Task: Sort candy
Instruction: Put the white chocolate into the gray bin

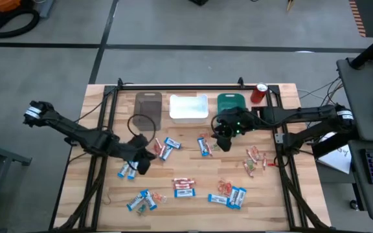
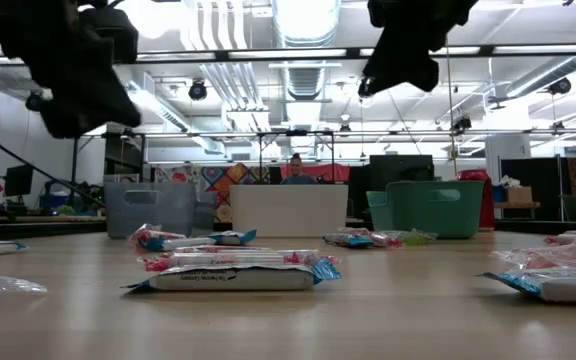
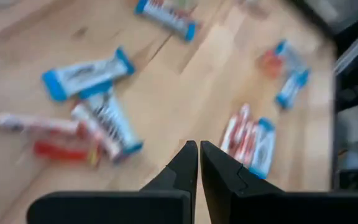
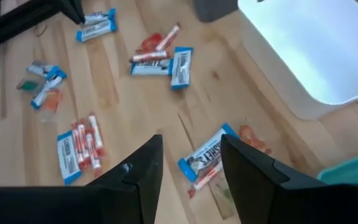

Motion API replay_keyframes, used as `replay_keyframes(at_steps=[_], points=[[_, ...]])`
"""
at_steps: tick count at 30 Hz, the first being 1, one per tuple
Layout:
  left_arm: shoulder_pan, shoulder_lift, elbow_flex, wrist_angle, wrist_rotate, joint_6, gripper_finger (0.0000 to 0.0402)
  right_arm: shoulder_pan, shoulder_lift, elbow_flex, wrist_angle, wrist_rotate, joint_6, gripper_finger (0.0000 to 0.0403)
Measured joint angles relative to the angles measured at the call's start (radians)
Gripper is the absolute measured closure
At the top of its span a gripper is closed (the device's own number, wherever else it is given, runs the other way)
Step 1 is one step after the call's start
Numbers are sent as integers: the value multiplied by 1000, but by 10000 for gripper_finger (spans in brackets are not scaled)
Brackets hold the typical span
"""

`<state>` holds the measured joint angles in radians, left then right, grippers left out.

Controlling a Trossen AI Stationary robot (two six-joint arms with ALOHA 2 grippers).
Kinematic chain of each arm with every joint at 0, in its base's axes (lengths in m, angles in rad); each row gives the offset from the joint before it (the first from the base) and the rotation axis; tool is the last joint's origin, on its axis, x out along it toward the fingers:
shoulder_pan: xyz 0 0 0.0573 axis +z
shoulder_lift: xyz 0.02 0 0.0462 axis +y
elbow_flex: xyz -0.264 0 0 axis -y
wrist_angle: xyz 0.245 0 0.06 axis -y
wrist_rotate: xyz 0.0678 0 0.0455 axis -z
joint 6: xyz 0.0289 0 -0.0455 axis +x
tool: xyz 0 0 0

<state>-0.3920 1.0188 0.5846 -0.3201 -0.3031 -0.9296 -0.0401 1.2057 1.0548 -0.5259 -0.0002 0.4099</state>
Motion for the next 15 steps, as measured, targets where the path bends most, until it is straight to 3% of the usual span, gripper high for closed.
replay_keyframes(at_steps=[8, 15], points=[[-99, 86, 148, -357, 36, -237, 398, 6, 1, -17, -95, 0, 48, 251], [-150, 189, 175, -457, 183, -486, 384, 6, 1, -38, -98, 0, 49, 253]])
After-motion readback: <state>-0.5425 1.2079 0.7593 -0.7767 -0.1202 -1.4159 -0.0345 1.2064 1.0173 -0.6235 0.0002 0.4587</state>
